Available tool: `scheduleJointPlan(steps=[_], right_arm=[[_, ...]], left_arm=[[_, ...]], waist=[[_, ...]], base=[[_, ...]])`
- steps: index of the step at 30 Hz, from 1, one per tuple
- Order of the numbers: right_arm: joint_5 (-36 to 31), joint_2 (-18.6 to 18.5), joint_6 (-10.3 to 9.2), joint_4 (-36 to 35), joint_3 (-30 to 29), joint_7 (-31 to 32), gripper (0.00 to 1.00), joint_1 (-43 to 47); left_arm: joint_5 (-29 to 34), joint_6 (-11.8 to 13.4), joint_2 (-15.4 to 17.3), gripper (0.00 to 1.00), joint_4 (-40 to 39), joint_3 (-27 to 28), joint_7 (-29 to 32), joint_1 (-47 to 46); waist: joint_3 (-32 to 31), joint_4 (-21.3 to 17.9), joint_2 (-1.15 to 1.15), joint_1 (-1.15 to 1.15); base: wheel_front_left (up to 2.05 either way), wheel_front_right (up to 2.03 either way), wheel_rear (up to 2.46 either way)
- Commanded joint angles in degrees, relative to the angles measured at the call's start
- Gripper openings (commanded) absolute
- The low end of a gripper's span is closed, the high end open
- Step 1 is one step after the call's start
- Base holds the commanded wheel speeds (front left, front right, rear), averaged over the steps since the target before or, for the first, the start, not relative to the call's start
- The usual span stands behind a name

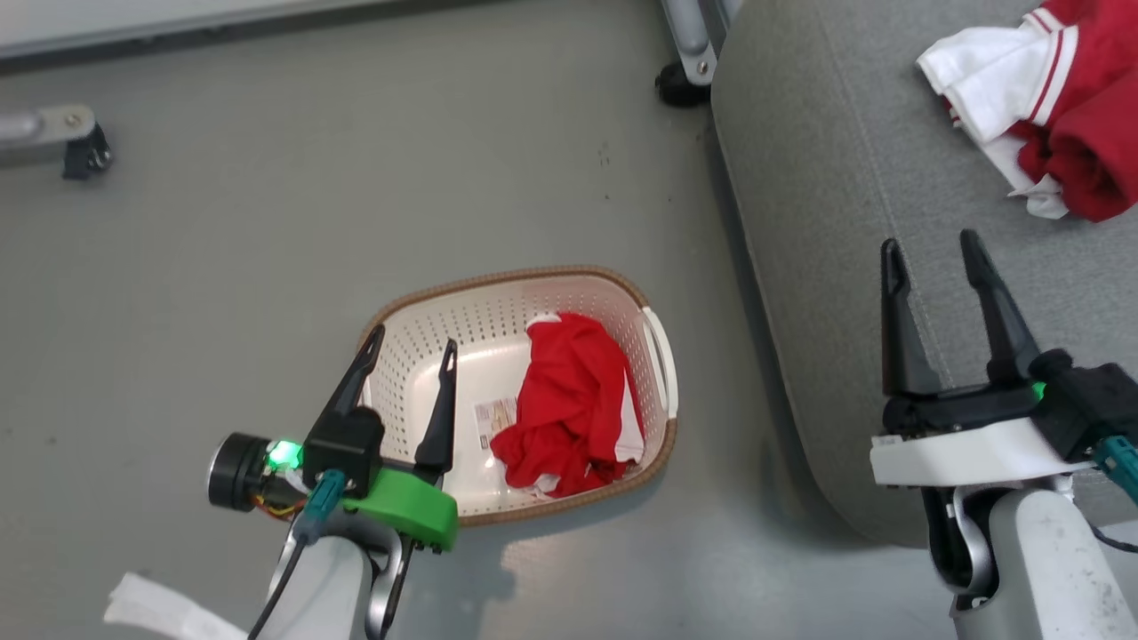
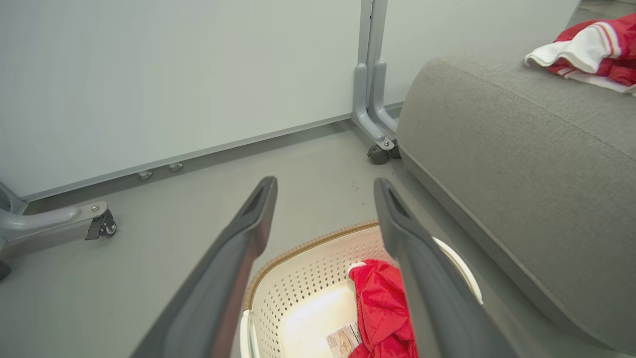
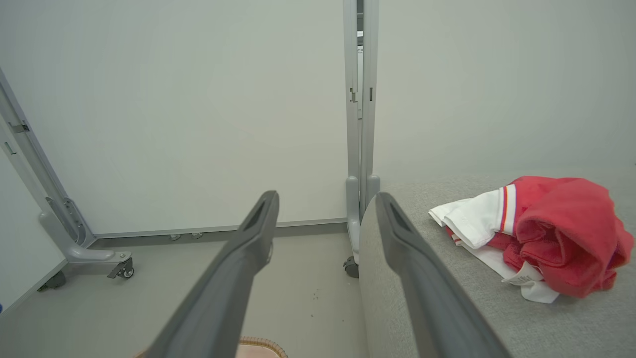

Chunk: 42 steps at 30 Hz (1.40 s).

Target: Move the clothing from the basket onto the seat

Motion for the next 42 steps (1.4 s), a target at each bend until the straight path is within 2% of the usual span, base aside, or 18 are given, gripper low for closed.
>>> scheduleJointPlan(steps=[1,10,16,20,32,42], right_arm=[[-0.1,-0.2,-0.07,-0.6,-0.6,-0.2,1.00,-1.6],[-0.6,-0.6,-0.07,-4.0,-1.5,-0.2,1.00,-8.8],[-0.6,-0.4,-0.07,-6.5,-0.7,-0.2,1.00,-12.8],[-0.5,-0.2,-0.07,-7.8,0.2,-0.2,1.00,-14.4],[4.3,-0.1,-0.07,-12.1,2.1,-0.2,1.00,-16.3],[3.6,-0.1,-0.07,-14.7,3.4,-0.2,1.00,-15.9]], left_arm=[[0.7,-0.7,0.5,1.00,2.1,-0.4,0.0,-3.1],[4.0,-3.4,0.5,1.00,22.3,-6.9,0.0,-22.0],[4.7,-4.3,0.2,1.00,36.2,-11.8,0.5,-33.7],[4.5,-4.9,0.1,1.00,42.3,-15.5,1.6,-39.8],[-1.8,-5.0,0.5,1.00,53.1,-26.1,9.9,-50.9],[-6.0,-5.0,3.9,1.00,55.0,-30.5,12.1,-52.6]], waist=[[11.5,0.1,0.00,-0.01],[23.6,-0.5,0.00,-0.01],[30.4,-2.4,0.00,-0.01],[33.3,-4.5,0.00,-0.01],[40.0,-11.1,0.00,-0.01],[40.7,-12.5,0.00,-0.01]], base=[[0.00,0.00,0.00],[0.00,0.00,0.00],[0.00,0.00,0.00],[0.00,0.00,0.00],[0.00,0.00,0.00],[0.00,0.00,0.00]])
